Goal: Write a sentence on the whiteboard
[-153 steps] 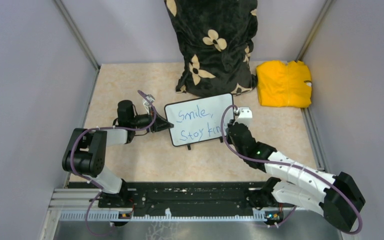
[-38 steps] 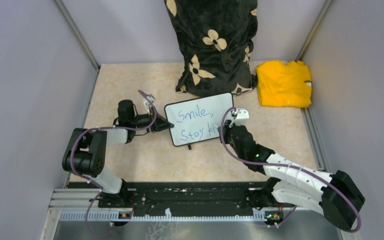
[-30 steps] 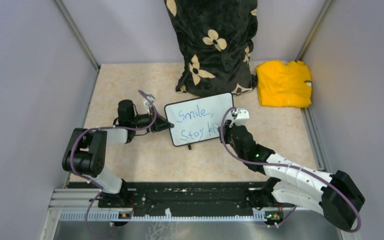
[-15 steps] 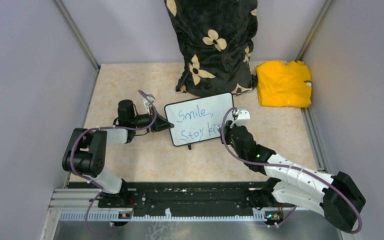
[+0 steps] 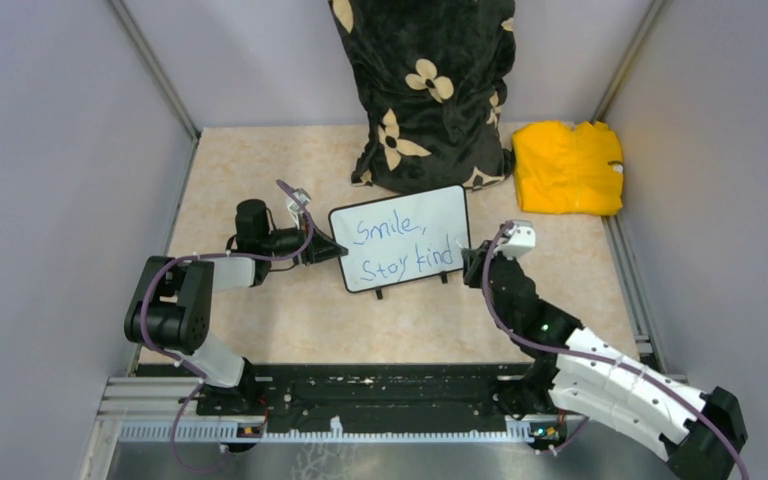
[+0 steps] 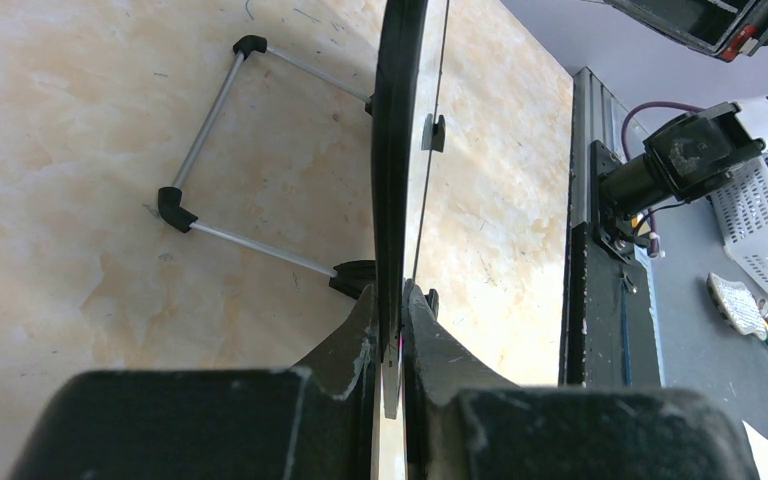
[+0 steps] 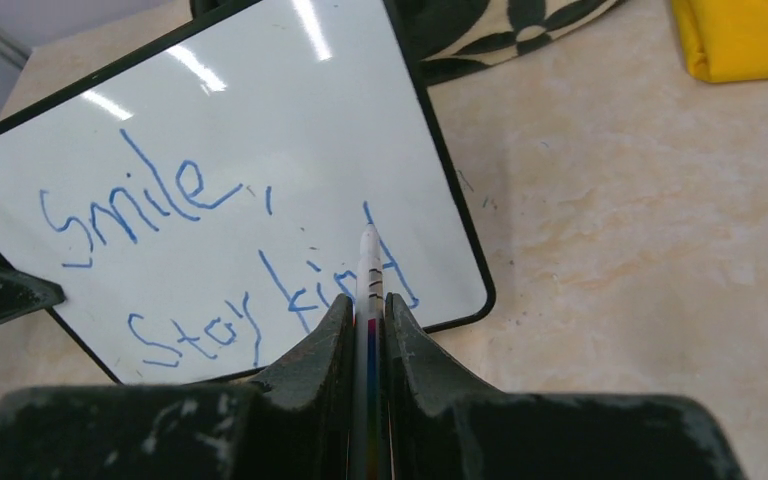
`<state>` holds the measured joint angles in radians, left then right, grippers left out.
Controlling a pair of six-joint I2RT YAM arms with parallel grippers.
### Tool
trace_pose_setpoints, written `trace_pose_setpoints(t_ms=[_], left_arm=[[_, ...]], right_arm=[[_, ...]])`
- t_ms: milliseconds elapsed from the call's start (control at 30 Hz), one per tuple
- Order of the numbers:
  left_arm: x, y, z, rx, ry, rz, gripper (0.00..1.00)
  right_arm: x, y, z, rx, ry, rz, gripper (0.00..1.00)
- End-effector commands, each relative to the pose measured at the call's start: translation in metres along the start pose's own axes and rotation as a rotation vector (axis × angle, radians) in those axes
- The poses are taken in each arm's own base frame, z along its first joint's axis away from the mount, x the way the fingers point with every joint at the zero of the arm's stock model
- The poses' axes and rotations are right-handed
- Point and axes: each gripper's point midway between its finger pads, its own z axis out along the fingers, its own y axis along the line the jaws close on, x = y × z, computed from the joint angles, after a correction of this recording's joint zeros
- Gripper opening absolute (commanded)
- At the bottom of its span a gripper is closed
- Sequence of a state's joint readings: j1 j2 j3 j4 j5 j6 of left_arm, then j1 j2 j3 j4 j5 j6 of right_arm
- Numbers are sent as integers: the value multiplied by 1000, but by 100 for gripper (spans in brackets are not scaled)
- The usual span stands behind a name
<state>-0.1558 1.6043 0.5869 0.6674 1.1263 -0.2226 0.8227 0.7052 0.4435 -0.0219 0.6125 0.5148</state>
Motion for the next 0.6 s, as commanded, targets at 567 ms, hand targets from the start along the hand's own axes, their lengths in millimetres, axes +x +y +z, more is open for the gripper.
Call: trace_pose_setpoints(t_ms=[567], left_arm=[[9, 13, 2, -67, 23, 5, 0]], right_arm=[[35, -20, -6, 38, 51, 70, 0]])
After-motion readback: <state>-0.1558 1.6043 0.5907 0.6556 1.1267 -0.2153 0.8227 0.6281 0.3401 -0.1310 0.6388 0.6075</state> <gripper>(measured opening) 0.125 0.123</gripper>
